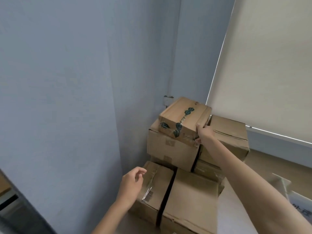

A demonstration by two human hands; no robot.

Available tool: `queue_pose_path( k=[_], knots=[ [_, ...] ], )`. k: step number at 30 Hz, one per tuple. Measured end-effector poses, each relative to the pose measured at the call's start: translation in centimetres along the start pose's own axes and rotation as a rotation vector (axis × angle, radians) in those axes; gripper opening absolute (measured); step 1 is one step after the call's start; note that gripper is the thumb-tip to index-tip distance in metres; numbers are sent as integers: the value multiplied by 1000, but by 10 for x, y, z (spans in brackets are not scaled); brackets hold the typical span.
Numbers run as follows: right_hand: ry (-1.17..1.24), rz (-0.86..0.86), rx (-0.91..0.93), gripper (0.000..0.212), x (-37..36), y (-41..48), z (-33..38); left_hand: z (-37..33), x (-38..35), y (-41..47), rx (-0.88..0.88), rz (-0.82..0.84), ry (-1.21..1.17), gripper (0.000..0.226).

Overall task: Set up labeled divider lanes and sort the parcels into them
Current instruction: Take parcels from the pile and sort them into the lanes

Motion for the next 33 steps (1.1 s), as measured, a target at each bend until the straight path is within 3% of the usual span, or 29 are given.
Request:
queue_pose_path(
  k=[7,11,13,15,17,20,23,25,27,29,30,32,33],
  knots=[
    [225,65,-38,44,6,-48,-13,-42,28,28,14,-63,-249,24],
    [280,134,-9,43,24,-110,-28,-55,43,30,284,-77,-556,33],
    [287,184,16,43,34,-143,-37,-58,54,21,474,57,-698,49],
    [278,205,60,41,43,-172,-46,-64,64,6,530,341,-857,57],
    [270,207,136,38,52,-197,-54,-66,70,-11,457,619,-1018,64],
    [272,228,258,34,67,-232,-63,-58,71,-30,359,727,-1113,86],
    [-24,93,459,37,84,-260,-72,-59,75,-50,327,590,-1132,101],
    [-241,-40,548,54,90,-282,-73,-66,79,-67,278,483,-1123,85],
    [-129,69,500,63,84,-311,-70,-78,84,-86,179,391,-1010,60],
    [100,297,357,71,71,-341,-65,-93,90,-109,59,332,-863,62],
    [149,332,326,80,66,-352,-63,-100,92,-121,-9,321,-789,69],
    [189,271,343,95,61,-363,-66,-111,95,-143,-139,292,-615,77],
    [218,208,361,93,62,-368,-70,-115,96,-153,-199,268,-529,75]
  ],
)
Point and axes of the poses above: each hand's wrist, its own y-axis towards the middle knuckle, its own x-axis out of the back of the hand, z = x × y, the point moved 3 cm from there along y, towards the middle knuckle, and after that the axes turned 4 degrees about -z, right-handed, at the moved point
